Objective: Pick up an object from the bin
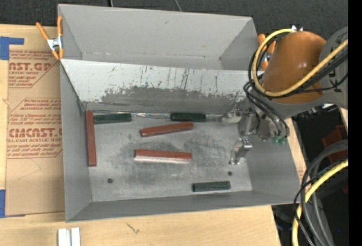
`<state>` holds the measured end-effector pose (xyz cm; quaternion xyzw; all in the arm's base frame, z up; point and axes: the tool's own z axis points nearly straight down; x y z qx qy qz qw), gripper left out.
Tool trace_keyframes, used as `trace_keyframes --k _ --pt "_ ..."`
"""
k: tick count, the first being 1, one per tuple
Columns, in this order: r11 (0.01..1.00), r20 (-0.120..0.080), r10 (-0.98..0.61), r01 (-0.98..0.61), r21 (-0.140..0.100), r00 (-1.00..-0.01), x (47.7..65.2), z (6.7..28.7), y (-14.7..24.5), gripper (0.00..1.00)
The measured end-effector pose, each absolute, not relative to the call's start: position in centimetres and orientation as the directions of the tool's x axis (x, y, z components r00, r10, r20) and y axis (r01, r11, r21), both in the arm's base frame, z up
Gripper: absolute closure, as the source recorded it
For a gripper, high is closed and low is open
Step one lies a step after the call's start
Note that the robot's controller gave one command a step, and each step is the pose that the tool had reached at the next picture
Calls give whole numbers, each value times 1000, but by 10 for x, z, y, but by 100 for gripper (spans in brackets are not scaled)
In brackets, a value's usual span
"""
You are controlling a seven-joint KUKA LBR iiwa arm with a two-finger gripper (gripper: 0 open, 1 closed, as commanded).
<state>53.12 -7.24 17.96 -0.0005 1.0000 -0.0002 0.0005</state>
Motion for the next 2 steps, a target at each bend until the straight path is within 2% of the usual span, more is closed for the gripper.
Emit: trace_keyframes --k 1,2 --pt "1000 -7 -12 -12 -1 -1000 534 122 -31 0" --pt "1000 0 -18 -18 6 -1000 523 79 -14 0"
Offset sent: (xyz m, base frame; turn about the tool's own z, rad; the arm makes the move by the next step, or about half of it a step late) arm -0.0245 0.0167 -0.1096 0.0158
